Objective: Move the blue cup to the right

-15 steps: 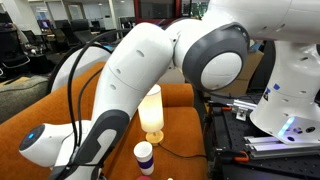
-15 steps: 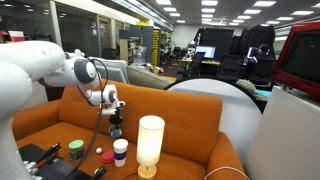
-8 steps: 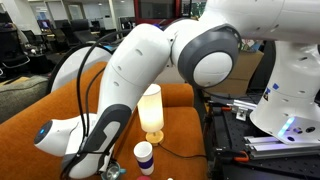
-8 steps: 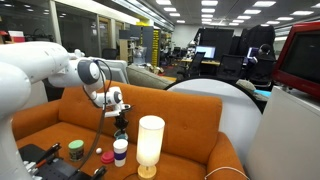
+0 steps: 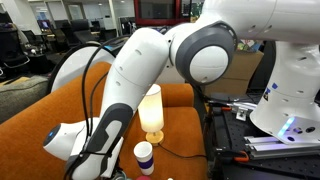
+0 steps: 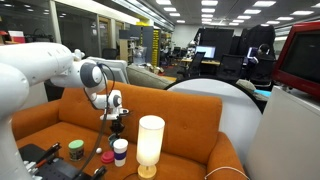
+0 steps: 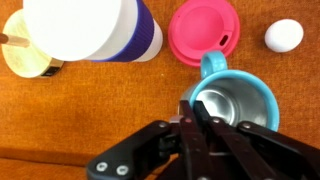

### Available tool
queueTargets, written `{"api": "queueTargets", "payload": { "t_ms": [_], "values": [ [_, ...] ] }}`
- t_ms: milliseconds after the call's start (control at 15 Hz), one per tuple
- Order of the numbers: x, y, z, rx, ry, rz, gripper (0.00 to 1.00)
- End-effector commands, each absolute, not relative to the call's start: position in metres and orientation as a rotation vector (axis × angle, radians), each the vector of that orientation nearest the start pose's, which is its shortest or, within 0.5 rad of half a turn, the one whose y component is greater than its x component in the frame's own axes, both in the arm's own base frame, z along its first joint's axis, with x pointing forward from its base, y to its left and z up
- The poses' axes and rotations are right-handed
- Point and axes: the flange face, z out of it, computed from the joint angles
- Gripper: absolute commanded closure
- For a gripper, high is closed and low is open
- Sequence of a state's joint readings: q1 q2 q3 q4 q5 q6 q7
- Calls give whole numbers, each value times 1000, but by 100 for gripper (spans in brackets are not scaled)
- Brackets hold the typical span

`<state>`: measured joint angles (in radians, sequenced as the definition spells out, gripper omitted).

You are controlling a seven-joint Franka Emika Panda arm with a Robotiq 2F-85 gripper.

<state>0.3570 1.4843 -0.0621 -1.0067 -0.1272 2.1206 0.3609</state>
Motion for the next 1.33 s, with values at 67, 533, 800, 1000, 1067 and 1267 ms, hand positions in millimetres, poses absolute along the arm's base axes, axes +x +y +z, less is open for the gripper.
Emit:
{"api": "queueTargets", "payload": {
  "t_ms": [67, 533, 800, 1000, 1067, 1267],
  "values": [
    [628, 194, -115, -3326, -140, 561, 98],
    [619, 204, -124, -3291, -115, 545, 48],
    [623, 220, -120, -3255, -103, 438, 20],
    [625, 233, -118, -3234, -95, 352, 1],
    [626, 237, -117, -3231, -79, 326, 0],
    [626, 241, -115, -3247, -103, 334, 0]
  ]
}}
